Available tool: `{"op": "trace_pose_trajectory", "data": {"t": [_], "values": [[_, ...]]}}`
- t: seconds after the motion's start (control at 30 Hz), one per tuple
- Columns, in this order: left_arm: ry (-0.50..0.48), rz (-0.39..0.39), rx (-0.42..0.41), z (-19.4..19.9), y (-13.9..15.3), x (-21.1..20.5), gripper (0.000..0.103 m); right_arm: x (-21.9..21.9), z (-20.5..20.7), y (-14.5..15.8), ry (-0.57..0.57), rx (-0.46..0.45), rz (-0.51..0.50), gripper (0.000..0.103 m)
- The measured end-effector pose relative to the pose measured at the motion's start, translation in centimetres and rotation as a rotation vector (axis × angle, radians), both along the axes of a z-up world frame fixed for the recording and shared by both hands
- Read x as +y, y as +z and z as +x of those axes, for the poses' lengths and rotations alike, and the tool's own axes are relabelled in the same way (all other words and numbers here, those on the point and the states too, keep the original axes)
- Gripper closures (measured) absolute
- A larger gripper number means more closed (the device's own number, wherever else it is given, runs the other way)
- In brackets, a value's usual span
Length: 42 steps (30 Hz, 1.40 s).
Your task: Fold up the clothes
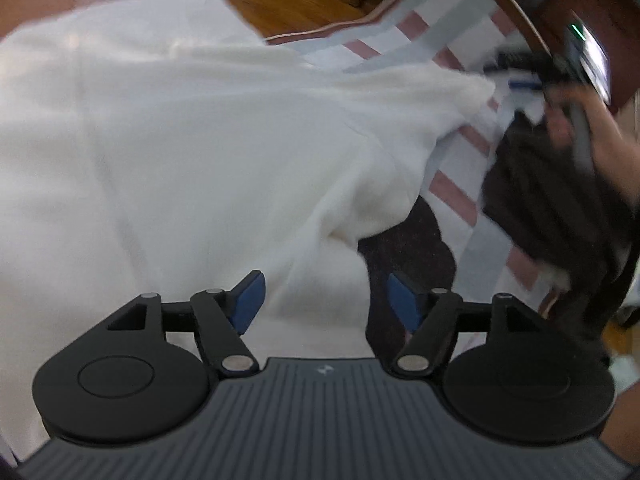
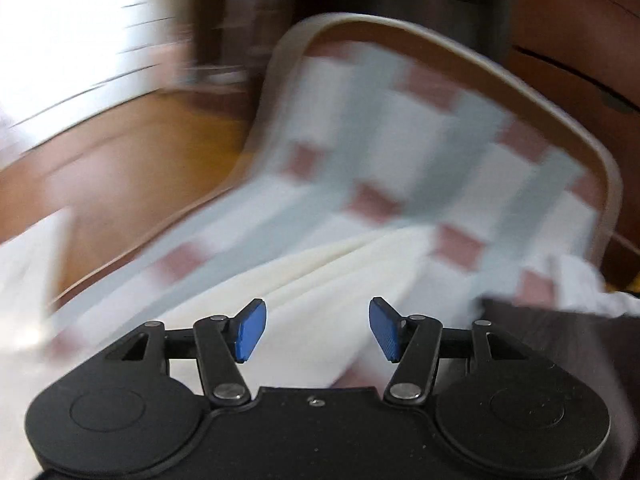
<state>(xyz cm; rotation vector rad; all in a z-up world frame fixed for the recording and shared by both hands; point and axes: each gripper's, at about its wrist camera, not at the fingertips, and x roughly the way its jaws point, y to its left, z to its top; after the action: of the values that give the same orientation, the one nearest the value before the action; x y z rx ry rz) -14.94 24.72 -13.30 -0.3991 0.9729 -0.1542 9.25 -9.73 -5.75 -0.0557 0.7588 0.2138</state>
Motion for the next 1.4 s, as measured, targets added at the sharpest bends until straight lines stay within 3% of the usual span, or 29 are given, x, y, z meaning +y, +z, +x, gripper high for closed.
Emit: {"op": "trace_pose_trajectory", "data": {"t": [0.07,0.17,0.27,0.37,0.47,0.5,0.53,0.57,0.7,0.77,0.87,0.97,1.1,1.17,1.2,1.33,1.4], "values": [[0.036,-0.033,0.007,-1.1,-0.1,0.3,0.039,1.1,-3.1,-0.8,0.190,0.109,0.100,0.039],[0.001,-0.034,-0.020,-1.7,0.3,-1.4,0.042,2.7,-5.6,-3.2,0.354,0.350,0.305,0.039],[-0.045,-0.013,-0.036,-1.2,0.0,-3.7,0.042,4.6,-7.1,-6.3,0.413,0.577,0.465,0.039],[-0.054,0.130,-0.011,0.0,-1.1,-5.9,0.039,5.9,-8.0,-8.8,0.381,0.690,0.481,0.039],[-0.054,0.254,0.018,0.9,-2.4,-6.8,0.042,6.1,-8.3,-9.9,0.334,0.683,0.513,0.039],[-0.057,0.262,0.014,1.0,-2.6,-6.7,0.044,6.2,-8.1,-9.8,0.333,0.667,0.520,0.049],[-0.057,0.265,0.007,0.9,-2.5,-6.4,0.068,6.3,-7.9,-9.5,0.348,0.638,0.531,0.085],[-0.059,0.257,0.003,0.7,-2.3,-5.9,0.093,6.5,-7.6,-9.0,0.370,0.604,0.532,0.094],[0.018,0.011,-0.002,-0.2,-2.0,-1.3,0.096,7.4,-5.4,-6.2,0.408,0.425,0.504,0.094],[0.084,-0.101,-0.005,-0.8,-2.1,1.2,0.097,8.1,-4.8,-5.8,0.417,0.415,0.444,0.094],[0.202,-0.176,0.007,-1.3,-2.8,4.8,0.097,9.5,-3.7,-5.7,0.423,0.397,0.323,0.093],[0.249,-0.164,0.002,-1.7,-2.9,6.4,0.097,10.4,-2.9,-6.2,0.406,0.452,0.329,0.092],[0.161,-0.213,-0.096,-2.0,-1.3,5.0,0.088,10.2,-2.3,-6.6,0.384,0.491,0.386,0.090],[0.091,-0.228,-0.111,-1.4,-0.9,3.3,0.063,9.8,-2.4,-6.7,0.382,0.495,0.400,0.090],[0.063,-0.225,-0.112,-1.0,-0.9,2.4,0.056,9.7,-2.4,-6.8,0.381,0.497,0.407,0.090],[0.031,-0.156,-0.058,1.4,-2.3,-0.9,0.035,9.3,-2.6,-6.9,0.385,0.497,0.432,0.090],[-0.002,-0.065,-0.020,2.5,-3.4,-2.4,0.035,9.2,-2.7,-6.7,0.392,0.494,0.448,0.091]]}}
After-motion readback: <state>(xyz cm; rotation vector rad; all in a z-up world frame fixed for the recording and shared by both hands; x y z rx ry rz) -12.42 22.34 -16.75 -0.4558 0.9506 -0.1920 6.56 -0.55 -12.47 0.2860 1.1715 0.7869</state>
